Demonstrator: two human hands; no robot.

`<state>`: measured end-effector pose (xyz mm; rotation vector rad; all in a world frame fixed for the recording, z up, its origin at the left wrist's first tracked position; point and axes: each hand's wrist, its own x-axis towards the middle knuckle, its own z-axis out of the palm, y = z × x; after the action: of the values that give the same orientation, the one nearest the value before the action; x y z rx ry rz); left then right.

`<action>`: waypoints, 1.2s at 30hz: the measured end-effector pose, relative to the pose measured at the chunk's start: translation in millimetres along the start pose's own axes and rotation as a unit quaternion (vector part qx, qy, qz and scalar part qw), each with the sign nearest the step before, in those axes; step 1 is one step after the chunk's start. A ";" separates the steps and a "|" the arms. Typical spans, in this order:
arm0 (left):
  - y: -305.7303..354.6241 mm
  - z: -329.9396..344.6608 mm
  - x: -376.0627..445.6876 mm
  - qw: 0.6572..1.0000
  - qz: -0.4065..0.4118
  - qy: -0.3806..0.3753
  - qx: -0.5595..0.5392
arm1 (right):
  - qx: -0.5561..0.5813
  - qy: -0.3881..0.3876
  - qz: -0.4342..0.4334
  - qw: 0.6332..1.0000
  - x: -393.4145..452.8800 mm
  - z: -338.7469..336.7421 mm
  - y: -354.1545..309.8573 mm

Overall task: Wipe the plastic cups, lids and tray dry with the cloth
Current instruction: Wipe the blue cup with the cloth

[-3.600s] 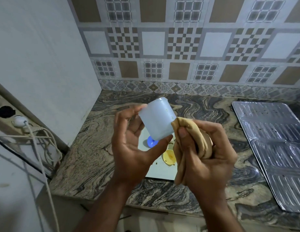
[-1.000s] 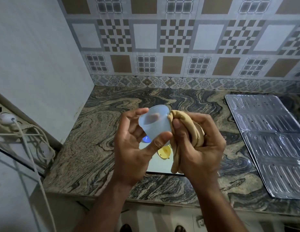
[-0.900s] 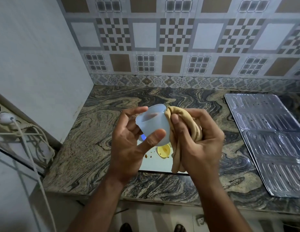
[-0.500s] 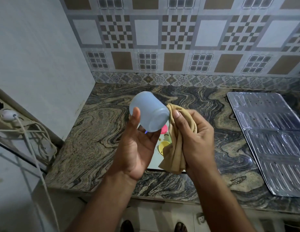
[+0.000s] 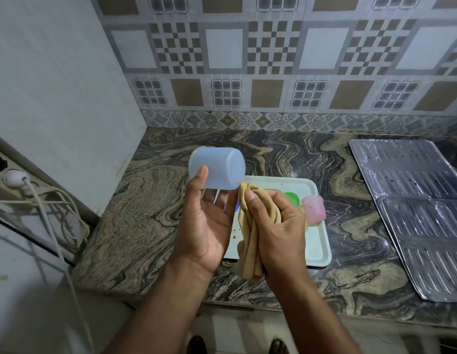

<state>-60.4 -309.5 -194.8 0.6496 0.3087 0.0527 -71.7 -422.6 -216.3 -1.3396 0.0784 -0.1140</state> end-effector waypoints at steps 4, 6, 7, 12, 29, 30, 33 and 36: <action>6.3 -7.0 4.2 1.000 0.003 -0.001 -0.012 | 0.013 0.042 -0.032 0.999 -1.9 -2.0 0.1; 7.3 -8.7 2.4 1.000 -0.004 -0.023 -0.014 | 0.027 0.068 -0.018 0.997 2.2 -1.0 -1.9; 7.1 -8.1 -0.4 0.999 -0.011 -0.038 -0.009 | 0.028 0.067 -0.013 0.997 4.5 0.4 -3.6; -0.5 -13.3 -4.8 0.992 -0.002 -0.096 0.080 | 0.048 0.068 -0.021 0.996 15.3 3.9 -15.6; -9.1 -13.8 0.1 0.959 0.158 -0.041 0.233 | -0.078 0.108 -0.255 0.958 -2.6 -7.2 -16.2; -9.0 -12.5 0.3 0.958 0.165 -0.031 0.232 | -0.096 0.102 -0.269 0.953 -4.2 -7.9 -14.5; -8.2 -6.1 -1.0 0.960 0.176 -0.009 0.218 | -0.131 0.062 -0.299 0.943 -9.0 -9.3 -6.0; -6.5 2.2 -2.4 0.966 0.169 -0.004 0.194 | -0.206 0.027 -0.334 0.919 -16.7 -7.5 5.1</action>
<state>-62.4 -316.4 -196.5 1.0881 0.1976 0.3226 -89.0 -426.6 -223.1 -1.7392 -0.3317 -0.7484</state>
